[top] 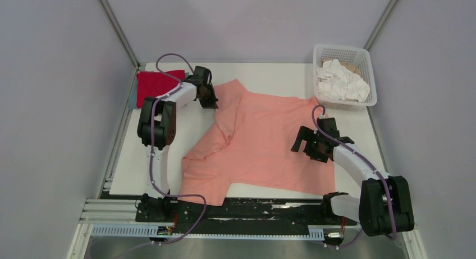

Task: Fold and stack the t-shirts
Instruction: Flatten out the tshirt

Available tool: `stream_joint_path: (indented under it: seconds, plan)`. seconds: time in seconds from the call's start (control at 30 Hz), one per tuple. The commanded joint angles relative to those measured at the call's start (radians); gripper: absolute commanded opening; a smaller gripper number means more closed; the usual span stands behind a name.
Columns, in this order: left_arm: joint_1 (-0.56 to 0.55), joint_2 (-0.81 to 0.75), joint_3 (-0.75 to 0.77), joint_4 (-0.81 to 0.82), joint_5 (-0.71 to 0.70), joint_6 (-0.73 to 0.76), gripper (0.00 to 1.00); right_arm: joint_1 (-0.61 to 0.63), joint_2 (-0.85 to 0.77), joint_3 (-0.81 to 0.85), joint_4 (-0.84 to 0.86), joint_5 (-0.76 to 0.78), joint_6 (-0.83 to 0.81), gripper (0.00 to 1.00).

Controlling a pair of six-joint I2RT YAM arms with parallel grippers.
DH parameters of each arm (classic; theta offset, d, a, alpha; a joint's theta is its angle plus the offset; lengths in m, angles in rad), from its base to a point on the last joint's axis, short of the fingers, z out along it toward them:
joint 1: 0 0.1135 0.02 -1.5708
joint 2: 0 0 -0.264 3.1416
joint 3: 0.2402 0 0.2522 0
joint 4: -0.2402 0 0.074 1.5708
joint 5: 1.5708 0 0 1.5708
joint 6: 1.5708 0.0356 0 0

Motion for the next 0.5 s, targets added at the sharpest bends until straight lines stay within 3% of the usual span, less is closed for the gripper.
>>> stream_joint_path:
  seconds: [0.0, 0.3, 0.4, 0.47]
  plan:
    - [0.027, 0.025, 0.117, -0.068, -0.126, 0.114, 0.00, -0.012, -0.014, -0.010, -0.014, 0.021, -0.014, 1.00]
    - [0.159, 0.248, 0.480, -0.266, -0.017, 0.401, 0.00, -0.014, -0.022, -0.010, -0.012, 0.016, -0.020, 1.00]
    - [0.197, 0.374, 0.721, -0.359, 0.108, 0.438, 0.07, -0.014, -0.037, -0.011, -0.006, 0.014, -0.024, 1.00]
    - [0.222, 0.401, 0.793, -0.351, 0.153, 0.420, 0.16, -0.014, -0.041, -0.013, -0.001, 0.008, -0.028, 1.00]
